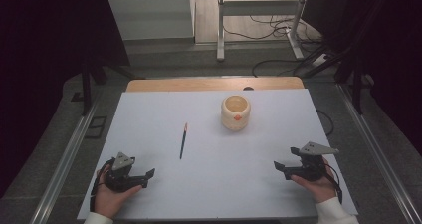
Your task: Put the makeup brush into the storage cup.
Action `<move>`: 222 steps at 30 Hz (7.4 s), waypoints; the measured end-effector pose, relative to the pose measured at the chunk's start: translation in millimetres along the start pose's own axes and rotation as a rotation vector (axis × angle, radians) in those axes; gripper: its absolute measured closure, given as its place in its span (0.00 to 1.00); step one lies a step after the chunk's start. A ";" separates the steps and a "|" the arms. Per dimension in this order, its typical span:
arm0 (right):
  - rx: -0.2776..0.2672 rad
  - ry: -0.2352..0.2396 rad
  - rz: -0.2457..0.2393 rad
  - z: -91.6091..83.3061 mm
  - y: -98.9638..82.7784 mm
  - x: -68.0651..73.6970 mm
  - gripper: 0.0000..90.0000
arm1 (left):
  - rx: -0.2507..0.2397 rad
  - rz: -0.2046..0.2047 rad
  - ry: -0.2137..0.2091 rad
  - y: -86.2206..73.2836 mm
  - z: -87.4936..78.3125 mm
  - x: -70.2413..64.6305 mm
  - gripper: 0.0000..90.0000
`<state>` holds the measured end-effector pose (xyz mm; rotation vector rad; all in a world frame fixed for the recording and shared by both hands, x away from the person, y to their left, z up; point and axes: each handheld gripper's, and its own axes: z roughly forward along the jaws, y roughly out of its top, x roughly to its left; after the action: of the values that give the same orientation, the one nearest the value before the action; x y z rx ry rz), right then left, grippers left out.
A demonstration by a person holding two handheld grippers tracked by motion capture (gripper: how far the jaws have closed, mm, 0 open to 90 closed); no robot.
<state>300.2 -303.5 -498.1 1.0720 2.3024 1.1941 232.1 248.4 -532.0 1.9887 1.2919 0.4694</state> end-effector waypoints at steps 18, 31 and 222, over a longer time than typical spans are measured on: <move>0.003 -0.007 -0.020 1.3 0.3 1.2 0.16 | -0.005 0.010 0.015 -0.1 -4.3 -7.6 0.15; -0.002 -0.023 -0.019 -0.5 -0.2 2.2 0.16 | -0.008 0.007 0.013 2.3 -4.8 -9.0 0.16; 0.043 -0.083 -0.046 4.0 -2.3 3.5 0.17 | 0.315 -0.205 0.015 164.9 123.4 -24.8 0.24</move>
<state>299.1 -299.5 -502.2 1.0565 2.2868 1.0671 405.1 140.2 -494.7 2.0744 1.6417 0.1907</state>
